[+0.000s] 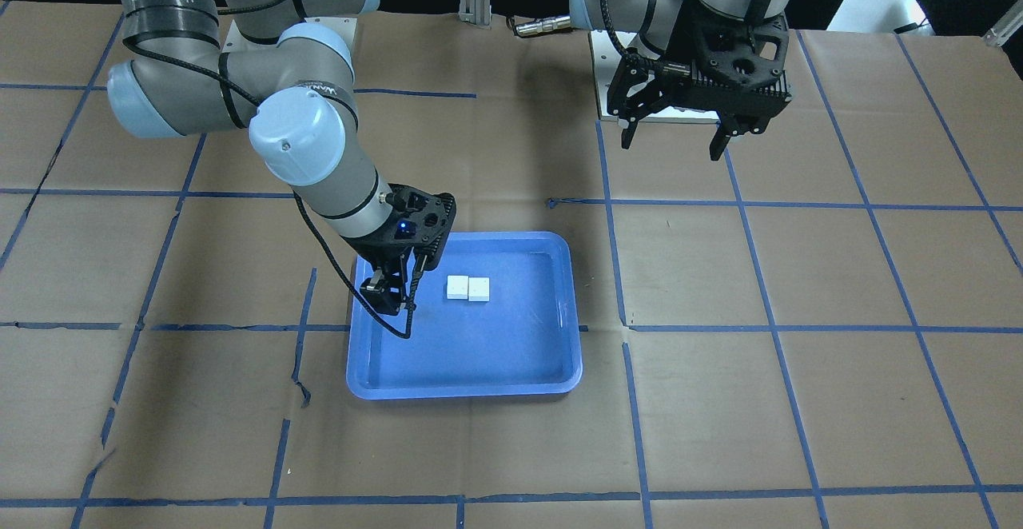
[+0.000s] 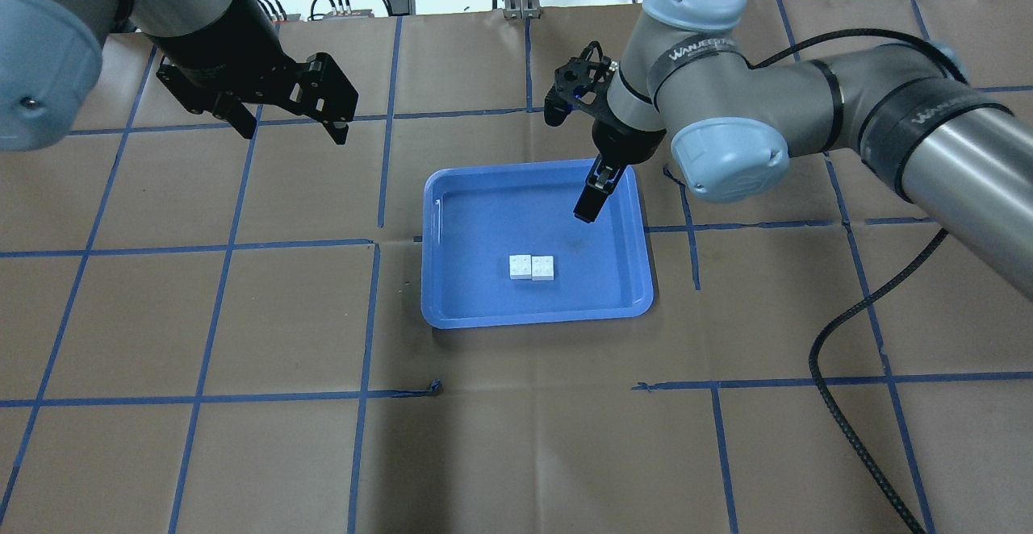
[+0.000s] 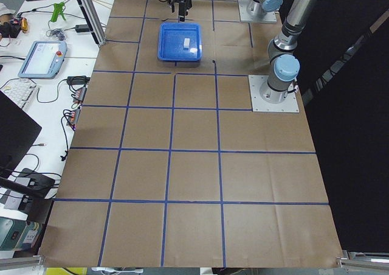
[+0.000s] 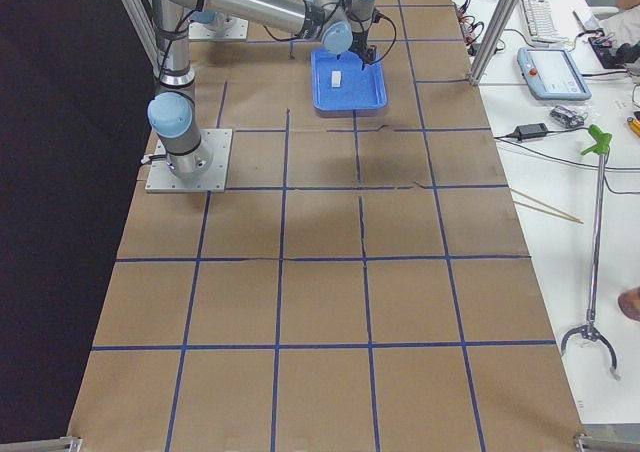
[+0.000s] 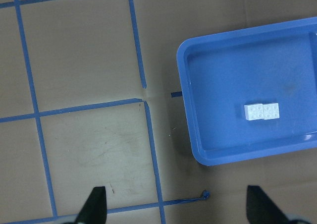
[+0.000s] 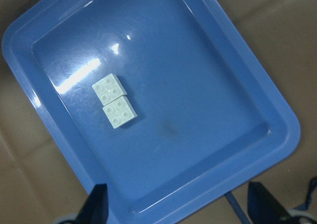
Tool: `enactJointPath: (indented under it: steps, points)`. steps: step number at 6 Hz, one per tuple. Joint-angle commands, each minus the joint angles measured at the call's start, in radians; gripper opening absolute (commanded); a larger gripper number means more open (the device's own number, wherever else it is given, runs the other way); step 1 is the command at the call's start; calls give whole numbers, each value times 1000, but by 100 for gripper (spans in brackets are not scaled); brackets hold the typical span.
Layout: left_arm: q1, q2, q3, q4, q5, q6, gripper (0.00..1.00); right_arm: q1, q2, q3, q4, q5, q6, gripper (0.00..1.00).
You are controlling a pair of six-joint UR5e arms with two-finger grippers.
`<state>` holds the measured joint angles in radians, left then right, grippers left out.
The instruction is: Assemble white blocks and place on blue tray
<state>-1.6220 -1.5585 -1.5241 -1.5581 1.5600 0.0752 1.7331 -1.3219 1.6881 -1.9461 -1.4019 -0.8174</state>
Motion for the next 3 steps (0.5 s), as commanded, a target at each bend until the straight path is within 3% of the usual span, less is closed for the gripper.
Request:
enactJointPath:
  steps: [1,3]
  points:
    - [8,0,1,0,0,0,99,-55,-61,-76,161,-81,250,100]
    - [8,0,1,0,0,0,99,-88,-134,-160,365,-191,630,100]
